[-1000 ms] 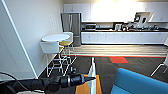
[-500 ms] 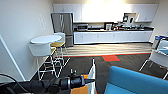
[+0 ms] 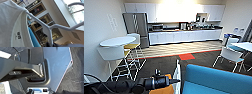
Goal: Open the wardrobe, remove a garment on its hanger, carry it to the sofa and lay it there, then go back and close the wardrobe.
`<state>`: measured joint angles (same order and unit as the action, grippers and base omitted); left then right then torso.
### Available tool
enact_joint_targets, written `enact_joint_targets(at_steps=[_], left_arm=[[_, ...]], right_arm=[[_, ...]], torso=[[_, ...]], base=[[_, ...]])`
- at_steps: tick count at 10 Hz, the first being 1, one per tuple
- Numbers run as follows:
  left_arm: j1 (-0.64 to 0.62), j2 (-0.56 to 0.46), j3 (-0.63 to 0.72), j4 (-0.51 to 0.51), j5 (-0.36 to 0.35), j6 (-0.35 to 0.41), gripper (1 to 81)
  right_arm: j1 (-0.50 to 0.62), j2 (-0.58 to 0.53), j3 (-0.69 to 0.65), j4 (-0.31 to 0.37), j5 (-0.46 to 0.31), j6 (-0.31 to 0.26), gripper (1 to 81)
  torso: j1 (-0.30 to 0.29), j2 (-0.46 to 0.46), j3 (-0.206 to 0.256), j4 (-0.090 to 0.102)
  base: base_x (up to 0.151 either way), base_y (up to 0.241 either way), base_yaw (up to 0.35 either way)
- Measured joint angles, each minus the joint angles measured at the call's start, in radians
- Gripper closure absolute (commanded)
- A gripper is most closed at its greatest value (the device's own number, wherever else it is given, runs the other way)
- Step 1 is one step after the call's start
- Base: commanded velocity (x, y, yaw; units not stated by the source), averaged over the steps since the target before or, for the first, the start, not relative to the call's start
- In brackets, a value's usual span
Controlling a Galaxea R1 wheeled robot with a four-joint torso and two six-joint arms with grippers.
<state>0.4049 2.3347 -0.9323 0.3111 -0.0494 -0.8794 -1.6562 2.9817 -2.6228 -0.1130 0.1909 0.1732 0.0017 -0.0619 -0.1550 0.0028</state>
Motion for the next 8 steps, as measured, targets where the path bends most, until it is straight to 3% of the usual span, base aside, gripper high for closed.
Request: enact_joint_targets(at_steps=[8], left_arm=[[0.0,-0.017,0.006,0.0,0.005,0.0,81.1]], right_arm=[[0.0,0.004,-0.001,0.0,0.0,0.0,1.0]], torso=[[0.0,0.0,0.0,0.0]], base=[[0.0,0.0,-0.238]])
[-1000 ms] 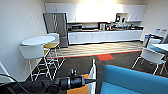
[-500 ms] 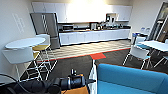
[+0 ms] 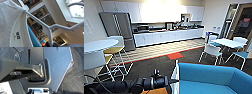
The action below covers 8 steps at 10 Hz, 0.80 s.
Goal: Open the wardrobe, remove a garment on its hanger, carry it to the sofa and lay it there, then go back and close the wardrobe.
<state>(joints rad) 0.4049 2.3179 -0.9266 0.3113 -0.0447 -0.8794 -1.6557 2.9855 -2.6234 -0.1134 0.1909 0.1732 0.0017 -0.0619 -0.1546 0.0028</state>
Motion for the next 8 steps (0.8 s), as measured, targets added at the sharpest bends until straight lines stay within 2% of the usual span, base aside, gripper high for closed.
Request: enact_joint_targets(at_steps=[8], left_arm=[[0.0,-0.005,0.005,0.004,0.004,0.0,81.1]], right_arm=[[0.002,0.002,-0.001,0.0,0.0,0.0,1.0]], torso=[[0.0,0.0,-0.002,0.0]], base=[[0.0,0.0,-0.245]])
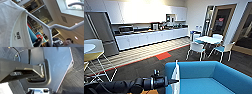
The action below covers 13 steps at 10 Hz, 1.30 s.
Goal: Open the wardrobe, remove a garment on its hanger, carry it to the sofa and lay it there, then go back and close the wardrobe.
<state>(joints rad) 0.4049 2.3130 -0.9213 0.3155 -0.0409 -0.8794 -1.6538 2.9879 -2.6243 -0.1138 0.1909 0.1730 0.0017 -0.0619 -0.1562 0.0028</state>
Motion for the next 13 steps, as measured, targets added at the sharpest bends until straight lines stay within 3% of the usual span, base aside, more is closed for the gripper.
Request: enact_joint_targets(at_steps=[4,13], left_arm=[[-0.001,-0.001,0.0,0.002,0.001,0.0,81.1],[0.001,-0.009,0.0,0.008,0.003,0.0,81.1]], right_arm=[[0.007,0.0,0.0,0.0,0.001,0.0,1.0],[0.006,0.0,0.0,-0.001,0.001,0.0,1.0]], torso=[[0.0,0.0,-0.049,0.0],[0.0,0.0,-0.047,0.0]], base=[[0.0,0.0,-0.246],[0.0,0.0,-0.248]])
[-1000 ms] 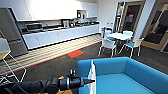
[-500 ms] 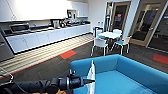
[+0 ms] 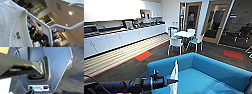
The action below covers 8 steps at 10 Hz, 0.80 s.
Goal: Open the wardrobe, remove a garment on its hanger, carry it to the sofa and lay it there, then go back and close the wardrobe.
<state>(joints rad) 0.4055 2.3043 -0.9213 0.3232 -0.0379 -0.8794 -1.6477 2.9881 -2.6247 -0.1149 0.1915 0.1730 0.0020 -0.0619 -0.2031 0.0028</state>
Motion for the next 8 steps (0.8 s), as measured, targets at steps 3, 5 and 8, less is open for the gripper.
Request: enact_joint_targets(at_steps=[3,5,8], left_arm=[[0.0,0.003,0.0,0.003,0.002,0.0,81.1],[0.0,0.001,0.0,0.011,0.02,0.0,81.1],[0.0,0.003,0.0,0.015,0.021,0.0,81.1]], right_arm=[[-0.001,0.0,0.0,-0.001,0.0,0.0,1.0],[0.003,0.006,0.001,-0.001,0.001,0.0,1.0],[0.003,0.011,0.0,-0.001,0.0,0.0,1.0]], torso=[[0.0,0.0,0.0,0.0],[0.0,0.0,0.0,0.0],[0.0,0.0,0.0,0.0]], base=[[0.0,0.0,-0.211],[0.0,0.0,0.0],[0.0,-0.022,0.0]])
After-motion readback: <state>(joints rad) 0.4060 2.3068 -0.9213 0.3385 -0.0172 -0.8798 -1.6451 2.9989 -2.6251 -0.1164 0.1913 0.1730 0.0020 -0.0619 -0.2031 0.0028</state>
